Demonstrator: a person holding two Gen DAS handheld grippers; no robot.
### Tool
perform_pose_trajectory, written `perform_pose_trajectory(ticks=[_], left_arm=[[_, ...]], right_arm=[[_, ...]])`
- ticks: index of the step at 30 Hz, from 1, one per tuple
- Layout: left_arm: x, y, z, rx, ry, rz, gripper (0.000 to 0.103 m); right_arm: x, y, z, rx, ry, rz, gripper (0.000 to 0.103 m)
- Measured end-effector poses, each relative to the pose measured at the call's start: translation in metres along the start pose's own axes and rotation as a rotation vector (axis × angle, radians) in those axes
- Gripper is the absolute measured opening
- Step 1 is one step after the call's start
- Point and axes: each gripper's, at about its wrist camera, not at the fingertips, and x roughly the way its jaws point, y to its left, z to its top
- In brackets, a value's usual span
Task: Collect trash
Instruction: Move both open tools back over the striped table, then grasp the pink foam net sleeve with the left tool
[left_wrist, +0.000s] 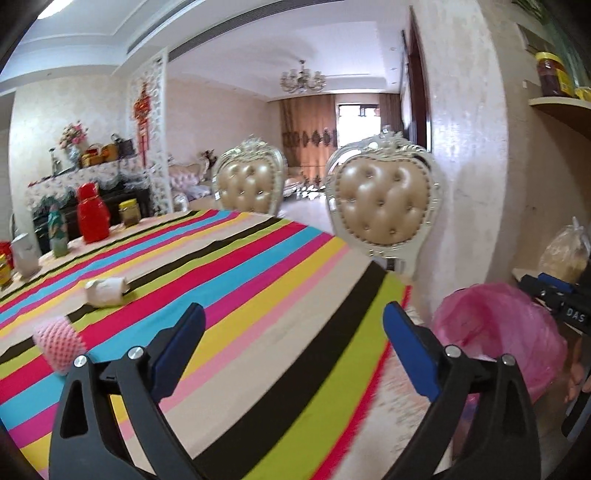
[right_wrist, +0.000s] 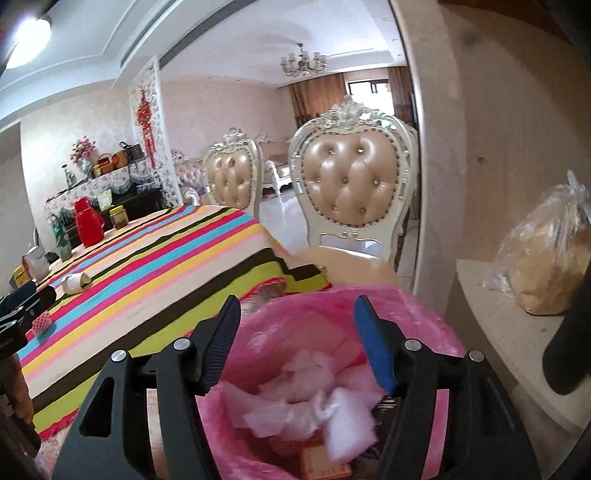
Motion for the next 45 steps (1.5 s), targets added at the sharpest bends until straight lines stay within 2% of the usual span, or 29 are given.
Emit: perform_pose_trajectory(ticks=[11,21,28,31,36,43,44,45], left_arm=[[-0.024,0.069,-0.018,-0.048,0.032,0.128,0.097],[-0.042,0.174,-0.038,-0.188,0.095,0.341,0.097],[-0.036,0.243,-0.047,-0.206,0.159,0.461,0.097],[-0.025,0.268,-0.053,-0.219,0.203,0.477,0.097],[0.0,0.301,-0.058,-0.299,0.272,0.451,0.097],[0.038,0.308,-0.057,-0.295,0.328,0.417,0.097],[0.045,0.31,-0.057,-0.305,0.348,0.408,0.096],[0.049,0.31,-0.056,-0.317,0.351,0.397,0.083]], right_arm=[[0.01,0.092,0.002,-0.089,0.028,0.17,0.061],[0.033,0.205,-0.006,-0.196,0.088,0.369,0.062],[0.05,0.283,-0.012,-0.299,0.122,0.488,0.062],[0.065,0.308,-0.011,-0.317,0.145,0.526,0.062],[0.096,0.337,-0.004,-0.315,0.193,0.552,0.062],[0.137,0.377,0.001,-0.357,0.238,0.563,0.062],[0.142,0.382,0.001,-0.363,0.245,0.563,0.062],[0.149,0.388,0.001,-0.37,0.25,0.564,0.062]])
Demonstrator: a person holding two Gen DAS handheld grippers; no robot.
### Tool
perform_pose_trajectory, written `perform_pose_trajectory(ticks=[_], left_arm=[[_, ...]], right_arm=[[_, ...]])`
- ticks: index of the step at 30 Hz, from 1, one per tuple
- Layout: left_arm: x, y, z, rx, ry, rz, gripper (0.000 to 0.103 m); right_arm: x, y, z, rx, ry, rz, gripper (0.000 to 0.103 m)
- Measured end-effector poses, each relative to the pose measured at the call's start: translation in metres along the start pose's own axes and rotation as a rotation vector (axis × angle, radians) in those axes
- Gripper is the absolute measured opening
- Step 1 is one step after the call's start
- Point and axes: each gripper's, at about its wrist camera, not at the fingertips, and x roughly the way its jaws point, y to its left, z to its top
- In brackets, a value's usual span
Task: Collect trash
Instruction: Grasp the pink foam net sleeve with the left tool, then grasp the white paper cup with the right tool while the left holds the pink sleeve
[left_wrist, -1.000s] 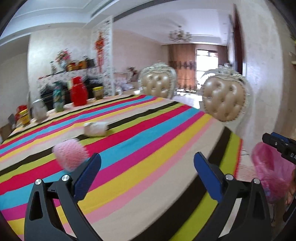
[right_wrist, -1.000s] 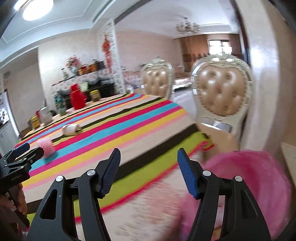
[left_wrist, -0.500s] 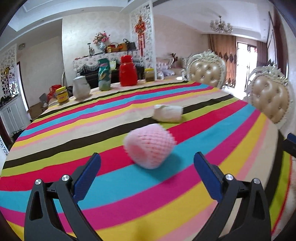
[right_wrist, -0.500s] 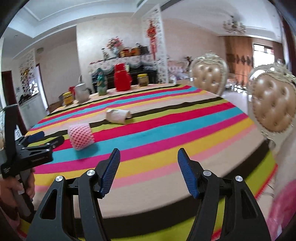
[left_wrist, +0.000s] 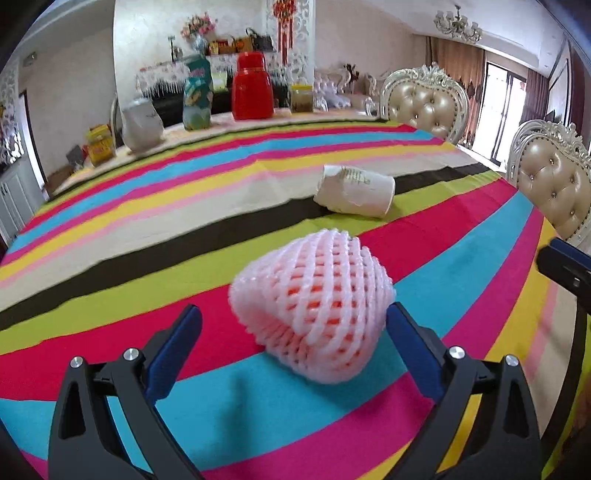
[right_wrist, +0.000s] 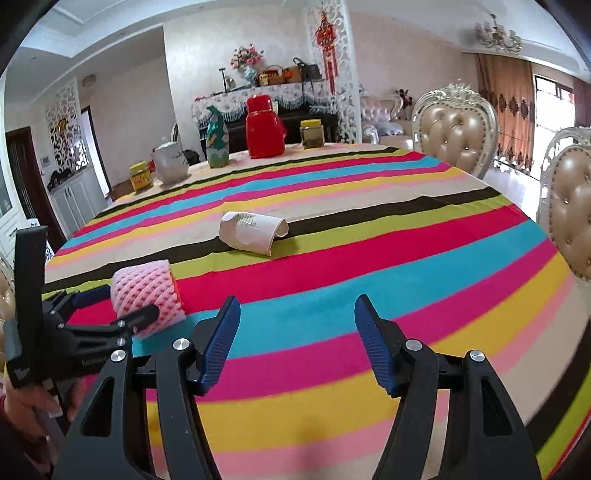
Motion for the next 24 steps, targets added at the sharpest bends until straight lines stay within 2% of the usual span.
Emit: perform_pose_trajectory(ticks=[1,3,6,9,11,18,24], left_arm=[[0.002,0.0,0.001,-0.009,0.006,-0.02,0.072],[0.004,0.001,0.001,-0.016,0.01,-0.038,0.059],[-0.004,0.004,0.0,-0.031,-0.03,-0.079,0.036],[-0.011,0.01,-0.001,-0.05,-0.058,-0.117,0.032],[-0.013,0.013,-0.001,-0.057,-0.074,-0.116,0.031],[-0.035,0.03,0.0,-0.105,-0.233,-0.024,0.032],[-0.037,0.04,0.001,-0.144,-0.245,-0.023,0.033]], right_arm=[[0.008,0.001,0.004,-0.007,0.01,-0.002,0.062],[0.026,0.004,0.011,-0.024,0.029,-0.008,0.062],[0.052,0.007,0.02,-0.048,0.054,-0.003,0.062],[0.082,0.013,0.029,-0.07,0.083,0.016,0.062],[0.098,0.017,0.035,-0.083,0.101,0.029,0.064],[0.154,0.038,0.065,-0.158,0.141,0.09,0.077],[0.19,0.051,0.091,-0.199,0.153,0.165,0.081]])
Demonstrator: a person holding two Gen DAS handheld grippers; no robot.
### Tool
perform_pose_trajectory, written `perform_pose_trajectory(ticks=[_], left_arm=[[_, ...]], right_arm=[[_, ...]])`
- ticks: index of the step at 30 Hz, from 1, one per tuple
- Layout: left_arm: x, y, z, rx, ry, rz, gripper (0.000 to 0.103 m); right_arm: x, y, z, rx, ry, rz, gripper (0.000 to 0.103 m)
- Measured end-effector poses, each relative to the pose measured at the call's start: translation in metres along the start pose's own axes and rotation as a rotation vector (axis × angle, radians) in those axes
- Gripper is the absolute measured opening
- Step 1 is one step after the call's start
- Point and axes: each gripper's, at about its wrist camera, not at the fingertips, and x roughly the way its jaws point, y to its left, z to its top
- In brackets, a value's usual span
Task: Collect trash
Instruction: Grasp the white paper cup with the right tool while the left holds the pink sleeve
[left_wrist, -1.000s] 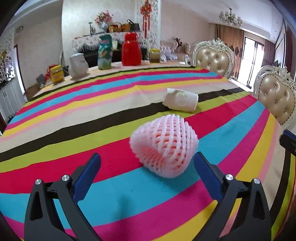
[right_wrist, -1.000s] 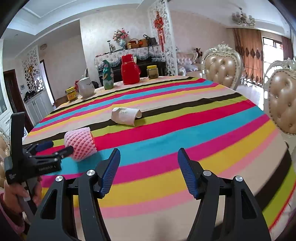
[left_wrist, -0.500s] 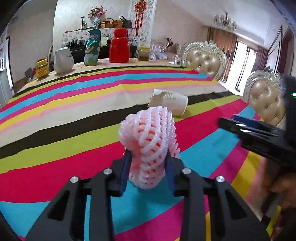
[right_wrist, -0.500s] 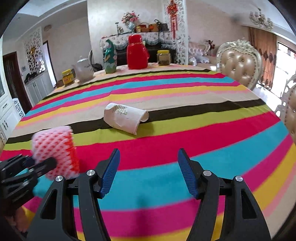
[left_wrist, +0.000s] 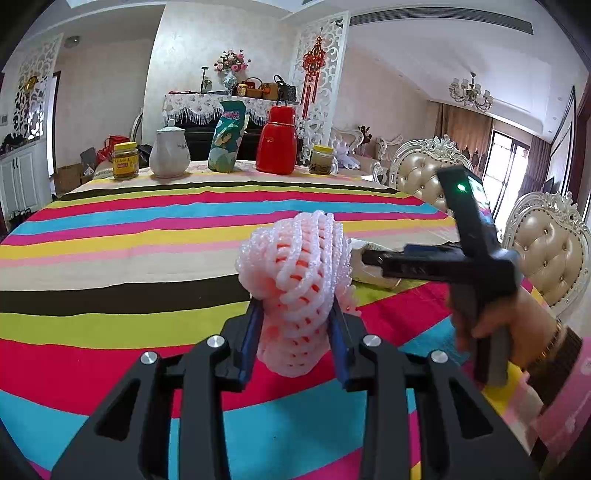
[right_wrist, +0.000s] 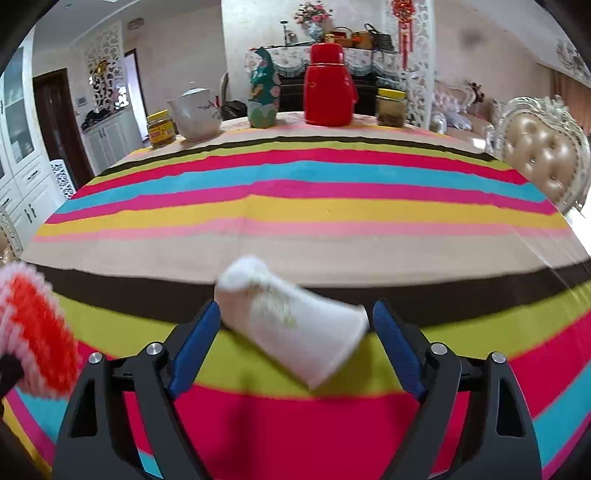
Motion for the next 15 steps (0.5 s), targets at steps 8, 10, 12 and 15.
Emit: perform_pose_trajectory(ticks=[8,10,12,15], left_arm=[[-0.004,-0.002,-0.001,0.0,-0.012,0.008,0.034],[-0.003,-0.003,0.0,-0.001,-0.013,0.012,0.034],[-0.003,-0.004,-0.001,0.001,-0.014,0.014,0.034],[-0.003,-0.003,-0.001,-0.001,-0.015,0.016,0.035]], right_arm=[[0.005,0.0,-0.008,0.012,0.054,0.095,0.077],[-0.004,0.01,-0.016,-0.023,0.055,0.109,0.063],[-0.01,0.021,-0.024,-0.064,0.064,0.106,0.061],[-0.015,0.035,-0.026,-0.119,0.044,0.043,0.059]])
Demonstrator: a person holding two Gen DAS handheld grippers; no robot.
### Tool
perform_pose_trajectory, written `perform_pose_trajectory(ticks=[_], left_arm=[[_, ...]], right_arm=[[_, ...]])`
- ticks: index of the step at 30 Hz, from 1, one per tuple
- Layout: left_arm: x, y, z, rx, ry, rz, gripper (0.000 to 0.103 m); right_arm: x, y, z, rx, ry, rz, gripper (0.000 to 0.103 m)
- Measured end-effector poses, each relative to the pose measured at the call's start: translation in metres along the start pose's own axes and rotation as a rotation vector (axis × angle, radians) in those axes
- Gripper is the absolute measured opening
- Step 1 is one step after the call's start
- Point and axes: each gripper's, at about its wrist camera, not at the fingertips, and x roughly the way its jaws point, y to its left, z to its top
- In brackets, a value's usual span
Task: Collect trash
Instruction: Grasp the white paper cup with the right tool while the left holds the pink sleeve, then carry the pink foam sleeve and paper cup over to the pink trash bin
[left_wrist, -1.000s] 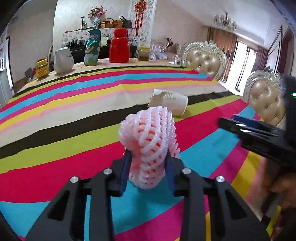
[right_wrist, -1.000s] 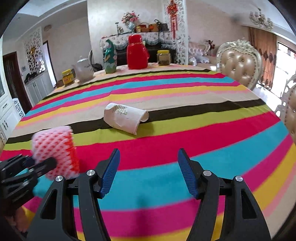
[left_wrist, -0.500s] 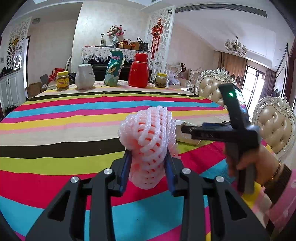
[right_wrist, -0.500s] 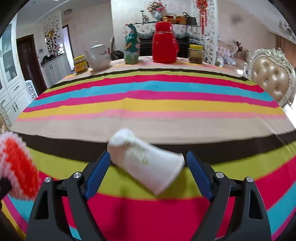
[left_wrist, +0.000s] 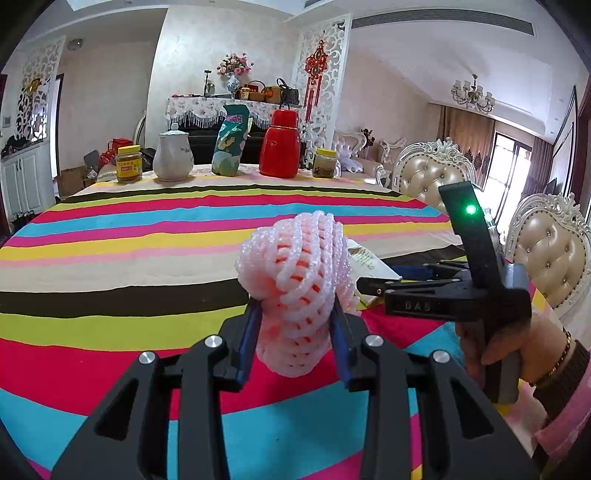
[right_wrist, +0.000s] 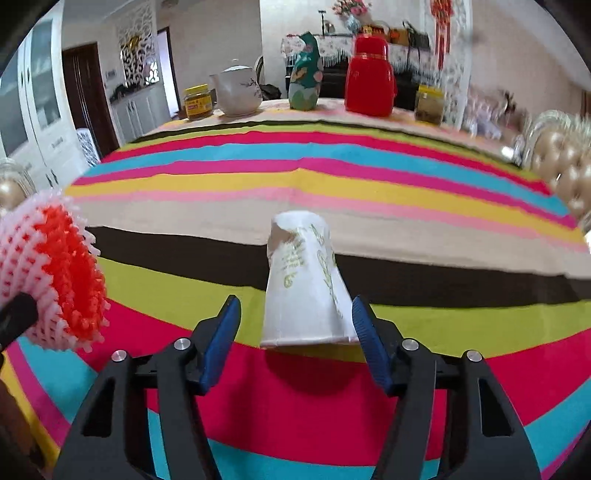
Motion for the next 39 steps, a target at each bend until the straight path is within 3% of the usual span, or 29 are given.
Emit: perform_pose_trajectory(ticks=[6,7,12,24,33,39], left_arm=[[-0.001,0.001,0.0,-0.014,0.002,0.004,0.035],[-0.001,0.0,0.0,-0.016,0.004,0.003,0.035],[-0.003,0.001,0.001,-0.02,0.009,0.005,0.035],[-0.005,-0.002,0.001,0.004,-0.013,0.009,0.035],[-0.014,-0.015,0.0,0.045,-0.04,-0.035,0.035],[-0.027,-0.036,-0.003,0.124,-0.061,-0.09,0.035]], right_arm=[[0.018,0.008,0.006,-0.006,0.064,-0.072,0.059],[0.019,0.01,0.006,-0.019,0.069,-0.088,0.048],[0.006,0.022,-0.002,-0.044,0.045,-0.149,0.038],[-0.062,0.039,-0.024,0.041,-0.09,-0.232,0.038],[-0.116,0.046,-0.058,0.148,-0.162,-0.284,0.038],[-0.152,0.052,-0.081,0.195,-0.199,-0.324,0.038]])
